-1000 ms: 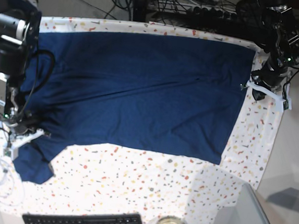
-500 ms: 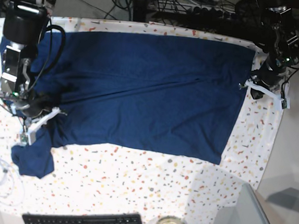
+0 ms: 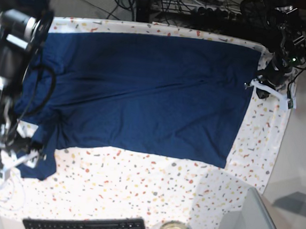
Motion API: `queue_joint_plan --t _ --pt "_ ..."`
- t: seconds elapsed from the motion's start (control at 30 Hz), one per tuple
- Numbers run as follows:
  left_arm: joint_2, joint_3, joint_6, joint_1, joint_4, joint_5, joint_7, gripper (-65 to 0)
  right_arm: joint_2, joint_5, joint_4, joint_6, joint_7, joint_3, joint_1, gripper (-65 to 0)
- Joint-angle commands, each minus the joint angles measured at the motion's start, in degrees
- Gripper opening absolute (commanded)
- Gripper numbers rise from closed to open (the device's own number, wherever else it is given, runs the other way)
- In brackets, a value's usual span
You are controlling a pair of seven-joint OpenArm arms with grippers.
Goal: Layout the t-shirt on the table in an organized manner, then fold the t-shirt properly
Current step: 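Slide the right gripper along the shirt side toward the sleeve, then pull the sleeve fabric outward with the right gripper to straighten it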
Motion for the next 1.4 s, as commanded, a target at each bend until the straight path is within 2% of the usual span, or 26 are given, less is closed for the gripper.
queue_joint_plan --t 0.0,0.07,0.13,0.17,0.23,0.43,0.47,0.5,0.53,0.67,0.7,0.83,0.97,1.1,1.13,1.27,1.37 --pt "-0.4 -0.2 -0.3 -0.1 1.3 -0.6 -0.9 -65.0 2.0 0.1 -7.1 -1.2 3.2 -0.8 4.4 -21.2" --pt "-0.4 -0.2 -0.3 -0.1 1.4 -0.6 -0.9 -65.0 4.1 0.1 -23.2 -2.0 11.0 -2.1 10.6 -21.2" --pt "-0.4 -0.4 -0.3 -0.1 1.3 -0.6 -0.9 -65.0 5.9 0.1 -37.4 -3.1 21.4 -3.1 15.3 -21.2" --pt "-0.4 -0.4 -0.3 0.3 1.3 -0.6 -0.9 -65.0 6.5 0.1 -42.5 -4.0 26.1 -3.6 16.6 -21.2" --pt "-0.5 -0.4 -0.3 0.6 1.4 -0.7 -1.0 -65.0 6.7 0.1 -45.6 -5.2 29.9 -4.7 17.1 -21.0" --pt "-0.6 -0.5 -0.3 0.9 1.4 -0.7 -1.0 -65.0 6.2 0.4 -43.9 -5.5 30.0 -5.6 14.6 -22.1" --pt "-0.6 -0.5 -0.3 1.0 1.5 -0.7 -1.0 -65.0 6.0 0.4 -43.0 -5.5 30.0 -5.5 13.9 -24.0" --pt "-0.6 -0.5 -0.3 1.1 1.5 -0.7 -1.0 -65.0 5.6 0.4 -42.2 -5.5 30.0 -5.5 13.5 -27.5" --pt "-0.6 -0.5 -0.3 1.1 1.5 -0.7 -1.0 -65.0 5.3 0.4 -41.0 -5.5 30.0 -5.5 12.9 -33.8" --pt "-0.6 -0.5 -0.3 1.1 1.1 -0.7 -1.0 -65.0 4.7 0.5 -38.2 -5.5 30.0 -5.5 11.7 -63.0" --pt "-0.6 -0.5 -0.3 1.2 1.1 -0.7 -1.0 -65.0 4.7 0.5 -38.2 -5.5 30.0 -5.5 11.7 -65.0" --pt "-0.7 -0.5 -0.3 1.2 1.1 -0.7 -1.0 -65.0 4.7 0.5 -37.9 -5.5 29.9 -5.5 11.9 -64.4" --pt "-0.7 -0.5 -0.3 1.2 1.3 -0.7 -1.0 -65.0 4.8 0.2 -33.0 -5.5 29.6 -5.8 11.7 -64.4" --pt "-0.8 -0.5 -0.3 1.0 1.3 -0.3 -1.0 -65.0 5.2 0.1 -26.6 -5.3 23.8 -5.9 11.7 -64.4" --pt "-0.8 -0.5 -0.3 1.0 1.4 -0.3 -1.0 -65.0 5.4 0.1 -24.3 -4.9 22.4 -5.9 11.7 -64.4" --pt "-0.8 -0.5 -0.3 0.6 1.4 -0.4 -1.0 -65.0 5.9 0.1 -18.9 0.2 18.5 -5.9 11.9 -64.4" --pt "-0.8 -0.5 -0.3 0.6 1.5 -0.4 -1.0 -65.0 5.9 0.1 -16.9 1.4 16.9 -6.0 12.2 -64.4"
